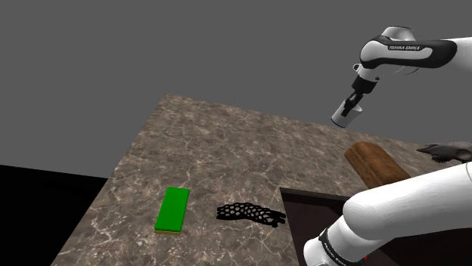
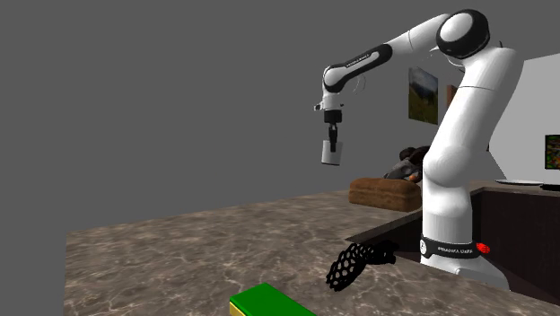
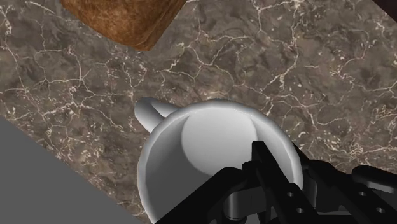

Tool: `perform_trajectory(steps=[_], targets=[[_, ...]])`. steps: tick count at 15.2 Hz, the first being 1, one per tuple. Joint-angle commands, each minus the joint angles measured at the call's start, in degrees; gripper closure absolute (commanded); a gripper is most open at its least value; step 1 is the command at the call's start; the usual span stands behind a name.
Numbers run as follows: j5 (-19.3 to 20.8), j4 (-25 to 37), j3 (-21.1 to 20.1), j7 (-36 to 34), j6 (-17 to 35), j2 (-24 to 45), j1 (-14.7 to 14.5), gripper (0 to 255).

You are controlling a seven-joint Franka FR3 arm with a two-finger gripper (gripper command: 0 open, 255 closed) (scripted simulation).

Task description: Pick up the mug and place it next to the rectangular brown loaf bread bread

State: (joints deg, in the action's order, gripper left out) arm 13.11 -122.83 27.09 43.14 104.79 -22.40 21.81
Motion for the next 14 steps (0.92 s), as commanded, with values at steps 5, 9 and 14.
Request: perform_trajectory(steps=[5, 9, 14], targets=[[0.6, -3.9, 1.2, 0.6, 4.3, 0.2, 0.5, 255], [0.8, -6.6, 1.7, 0.5, 7.4, 0.7, 0.6, 255], [0.9, -9.6, 2.4, 0.5, 11.4, 1.7, 0.6, 255]])
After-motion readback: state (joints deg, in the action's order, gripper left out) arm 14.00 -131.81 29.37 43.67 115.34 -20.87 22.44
